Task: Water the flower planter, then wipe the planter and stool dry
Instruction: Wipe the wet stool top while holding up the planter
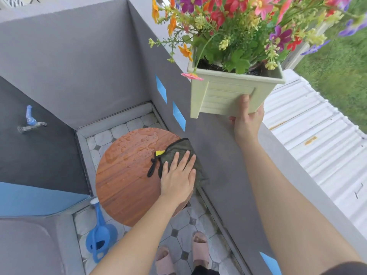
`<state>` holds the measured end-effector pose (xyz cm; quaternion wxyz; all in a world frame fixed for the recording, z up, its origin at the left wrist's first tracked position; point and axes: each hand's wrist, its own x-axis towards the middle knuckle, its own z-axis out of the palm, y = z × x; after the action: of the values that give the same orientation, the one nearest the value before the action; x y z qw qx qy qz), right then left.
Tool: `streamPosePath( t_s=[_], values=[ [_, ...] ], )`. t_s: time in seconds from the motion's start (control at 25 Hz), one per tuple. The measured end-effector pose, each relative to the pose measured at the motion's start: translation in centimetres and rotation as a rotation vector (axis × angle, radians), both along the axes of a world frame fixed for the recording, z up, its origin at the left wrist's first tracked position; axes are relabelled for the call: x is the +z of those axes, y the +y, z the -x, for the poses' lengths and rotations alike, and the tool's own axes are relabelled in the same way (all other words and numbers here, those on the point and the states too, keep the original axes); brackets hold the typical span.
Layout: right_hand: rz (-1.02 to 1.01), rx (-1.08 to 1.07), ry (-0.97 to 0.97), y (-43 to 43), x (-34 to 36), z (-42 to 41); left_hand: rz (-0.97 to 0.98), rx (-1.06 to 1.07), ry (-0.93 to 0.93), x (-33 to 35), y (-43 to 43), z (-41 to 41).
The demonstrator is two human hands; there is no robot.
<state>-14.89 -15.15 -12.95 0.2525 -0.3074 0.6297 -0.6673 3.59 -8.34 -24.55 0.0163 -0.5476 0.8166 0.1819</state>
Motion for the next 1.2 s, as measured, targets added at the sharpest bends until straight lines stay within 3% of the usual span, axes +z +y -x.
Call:
streamPosePath(
  t_s=[0.44,0.64,0.72,0.8,0.88,0.92,1.2],
  values=[
    [0.02,0.0,-0.015,-0.5,-1.0,0.5,-0.008,0.478,0.029,-0.8,-8.3,-2.1],
    [0.031,0.001,-0.005,-0.6,-1.0,0.6,-0.184,0.636,-0.016,0.8,-9.4,-2.5],
    [0.028,0.007,-0.007,-0.6,-1.1,0.7,-0.016,0.487,-0.061,2.0,-10.0,-3.7],
    [0.028,0.012,-0.013,-0.5,-1.1,0.7,0.151,0.076,-0.002,2.1,-10.6,-6.4],
    [0.024,0.012,-0.011,-0.5,-1.1,0.6,0.058,-0.259,-0.017,1.4,-11.3,-9.5],
    [0.019,0.008,-0.01,-0.5,-1.1,0.6,0.005,-0.283,-0.056,0.9,-11.6,-10.6],
    [0.018,0.007,-0.02,-0.5,-0.7,0.5,-0.013,0.308,-0.077,-0.4,-10.2,-12.5]
  ],
)
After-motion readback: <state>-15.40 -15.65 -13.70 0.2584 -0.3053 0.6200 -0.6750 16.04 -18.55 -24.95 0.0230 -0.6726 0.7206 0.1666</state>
